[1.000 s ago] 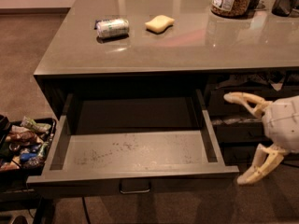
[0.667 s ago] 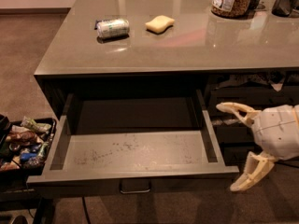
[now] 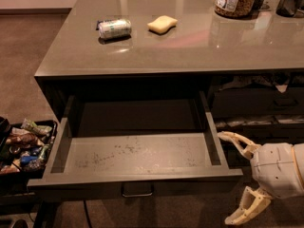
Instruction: Close top drawer
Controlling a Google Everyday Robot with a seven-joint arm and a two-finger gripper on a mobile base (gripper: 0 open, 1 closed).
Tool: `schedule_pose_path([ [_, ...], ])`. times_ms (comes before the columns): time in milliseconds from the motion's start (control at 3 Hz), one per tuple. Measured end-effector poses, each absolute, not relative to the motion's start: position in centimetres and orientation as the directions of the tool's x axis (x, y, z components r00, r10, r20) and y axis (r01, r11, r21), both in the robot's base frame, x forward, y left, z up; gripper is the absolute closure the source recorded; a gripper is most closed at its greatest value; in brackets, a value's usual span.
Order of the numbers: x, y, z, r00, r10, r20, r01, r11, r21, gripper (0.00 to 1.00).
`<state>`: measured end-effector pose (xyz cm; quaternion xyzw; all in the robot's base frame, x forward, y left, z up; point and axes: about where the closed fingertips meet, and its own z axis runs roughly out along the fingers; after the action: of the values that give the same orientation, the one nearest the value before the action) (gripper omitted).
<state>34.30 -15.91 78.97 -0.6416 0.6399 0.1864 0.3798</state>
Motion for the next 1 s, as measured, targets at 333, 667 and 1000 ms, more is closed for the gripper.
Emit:
schedule_pose_path([
  [333,34.3,-15.9,79.0,0.112,-0.679,-0.725,-0.963,0.107,-0.249,0.00],
  [667,34.1,-15.4,77.8,0.113,-0.670,-0.734,-0.968,0.093,-0.234,0.00],
  [1000,33.4,-14.6,75.2,0.085,-0.649,-0.756,-0.977,0.094,-0.191,0.00],
])
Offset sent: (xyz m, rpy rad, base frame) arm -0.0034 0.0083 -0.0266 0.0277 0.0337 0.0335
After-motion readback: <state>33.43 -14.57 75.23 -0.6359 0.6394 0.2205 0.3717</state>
